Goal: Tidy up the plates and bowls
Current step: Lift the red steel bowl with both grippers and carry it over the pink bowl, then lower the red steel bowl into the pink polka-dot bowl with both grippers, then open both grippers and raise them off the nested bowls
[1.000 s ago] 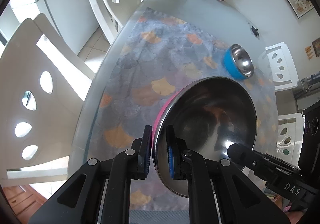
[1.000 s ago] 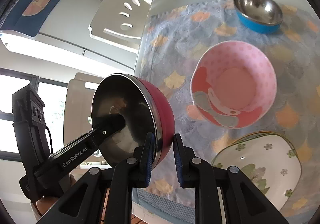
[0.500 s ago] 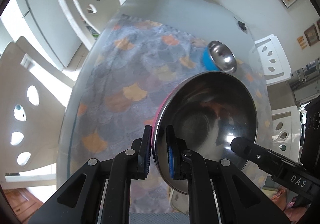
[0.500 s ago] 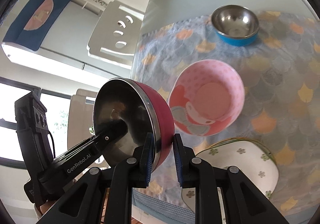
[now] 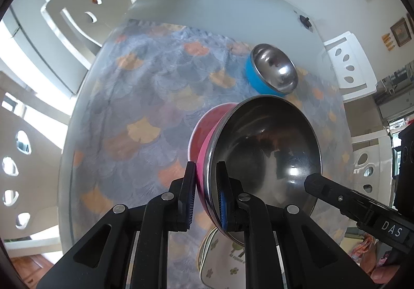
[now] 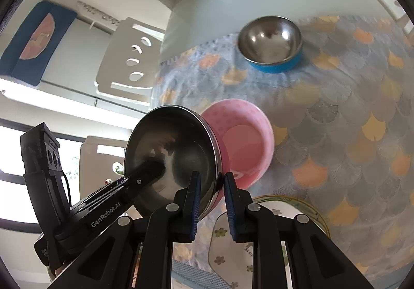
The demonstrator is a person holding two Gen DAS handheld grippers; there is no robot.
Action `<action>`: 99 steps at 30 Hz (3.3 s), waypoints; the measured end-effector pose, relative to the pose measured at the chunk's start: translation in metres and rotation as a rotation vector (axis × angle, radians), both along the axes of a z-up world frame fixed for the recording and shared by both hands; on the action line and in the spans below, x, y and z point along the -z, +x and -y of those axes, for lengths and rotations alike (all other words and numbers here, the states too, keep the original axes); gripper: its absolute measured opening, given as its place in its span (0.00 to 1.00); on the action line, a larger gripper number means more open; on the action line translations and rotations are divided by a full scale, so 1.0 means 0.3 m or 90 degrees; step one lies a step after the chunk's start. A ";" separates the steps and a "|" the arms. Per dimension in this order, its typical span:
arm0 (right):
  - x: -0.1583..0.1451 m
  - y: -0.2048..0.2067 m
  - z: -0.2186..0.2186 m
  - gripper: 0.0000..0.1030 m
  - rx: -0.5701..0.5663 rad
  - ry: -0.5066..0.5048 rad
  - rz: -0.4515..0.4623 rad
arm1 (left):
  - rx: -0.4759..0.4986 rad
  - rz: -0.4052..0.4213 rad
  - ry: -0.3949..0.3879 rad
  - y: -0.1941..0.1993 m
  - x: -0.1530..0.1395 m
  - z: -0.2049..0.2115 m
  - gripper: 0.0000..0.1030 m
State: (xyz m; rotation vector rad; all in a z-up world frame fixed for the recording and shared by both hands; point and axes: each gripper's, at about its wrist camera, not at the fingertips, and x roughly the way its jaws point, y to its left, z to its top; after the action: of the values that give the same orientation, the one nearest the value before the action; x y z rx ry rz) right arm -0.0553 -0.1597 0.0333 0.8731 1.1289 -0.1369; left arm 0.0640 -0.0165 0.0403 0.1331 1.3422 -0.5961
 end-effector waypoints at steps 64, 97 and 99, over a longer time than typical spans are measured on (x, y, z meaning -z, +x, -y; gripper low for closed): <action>0.229 0.056 0.118 0.18 0.012 0.017 -0.045 | 0.086 0.034 0.100 0.012 0.205 0.145 0.17; 0.145 0.081 0.130 0.18 -0.031 0.067 -0.013 | 0.006 -0.020 0.007 0.094 0.063 0.054 0.25; 0.101 0.079 0.184 0.27 -0.031 0.005 -0.007 | -0.002 -0.009 0.008 0.135 0.038 0.057 0.29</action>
State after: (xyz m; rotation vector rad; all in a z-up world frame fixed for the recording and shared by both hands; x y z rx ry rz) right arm -0.0314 -0.2149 0.0030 0.8519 1.1614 -0.0968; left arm 0.1045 -0.0335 0.0288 0.1370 1.3603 -0.5866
